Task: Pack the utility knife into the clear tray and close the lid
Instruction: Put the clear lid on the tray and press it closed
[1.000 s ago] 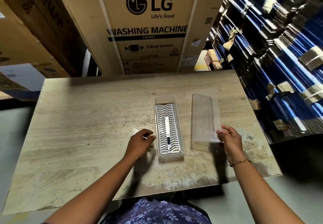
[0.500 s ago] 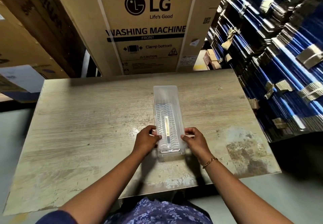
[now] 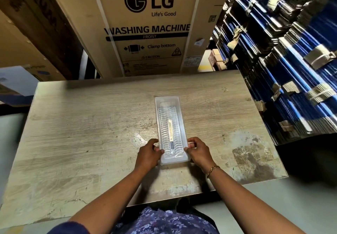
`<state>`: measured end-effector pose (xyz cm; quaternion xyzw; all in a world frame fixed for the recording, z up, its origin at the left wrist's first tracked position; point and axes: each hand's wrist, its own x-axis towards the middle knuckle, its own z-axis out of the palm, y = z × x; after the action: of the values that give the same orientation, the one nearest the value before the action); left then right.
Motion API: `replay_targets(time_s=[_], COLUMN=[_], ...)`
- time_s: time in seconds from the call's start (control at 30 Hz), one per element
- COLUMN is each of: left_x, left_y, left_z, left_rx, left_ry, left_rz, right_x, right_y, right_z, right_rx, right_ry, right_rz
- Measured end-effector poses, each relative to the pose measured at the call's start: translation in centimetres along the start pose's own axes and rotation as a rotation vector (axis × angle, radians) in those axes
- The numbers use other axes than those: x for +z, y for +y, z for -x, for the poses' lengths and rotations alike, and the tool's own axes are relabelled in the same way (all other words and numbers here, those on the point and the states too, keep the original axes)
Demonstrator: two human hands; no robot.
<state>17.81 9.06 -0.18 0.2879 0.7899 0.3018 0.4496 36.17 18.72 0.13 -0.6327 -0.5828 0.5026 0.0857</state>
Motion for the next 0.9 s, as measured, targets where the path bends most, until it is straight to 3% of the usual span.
replay_targets(time_s=[0.1, 0.2, 0.37, 0.53, 0.9], left_x=[0.2, -0.6, -3.3, -4.6, -4.7], left_y=[-0.1, 0.6, 3.2, 4.5, 3.6], left_z=[0.0, -0.1, -3.6, -6.3, -7.2], left_rx=[0.026, 0.182, 0.398, 0.345, 0.345], left_ry=[-0.014, -0.05, -0.17, -0.255, -0.291], left_rz=[-0.029, -0.282, -0.848, -1.064, -1.044], right_x=[0.0, -1.0, -3.1, -3.8, -2.9], right_y=[-0.2, -0.9, -4.6, -8.9, -8.7], right_z=[-0.3, -0.5, -3.5, -6.8, -7.8], right_rx=[-0.017, -0.141, -0.433, -0.452, -0.4], right_ry=[-0.029, -0.108, -0.312, -0.378, -0.344], right_rz=[0.099, 0.239, 0.839, 1.237, 1.26])
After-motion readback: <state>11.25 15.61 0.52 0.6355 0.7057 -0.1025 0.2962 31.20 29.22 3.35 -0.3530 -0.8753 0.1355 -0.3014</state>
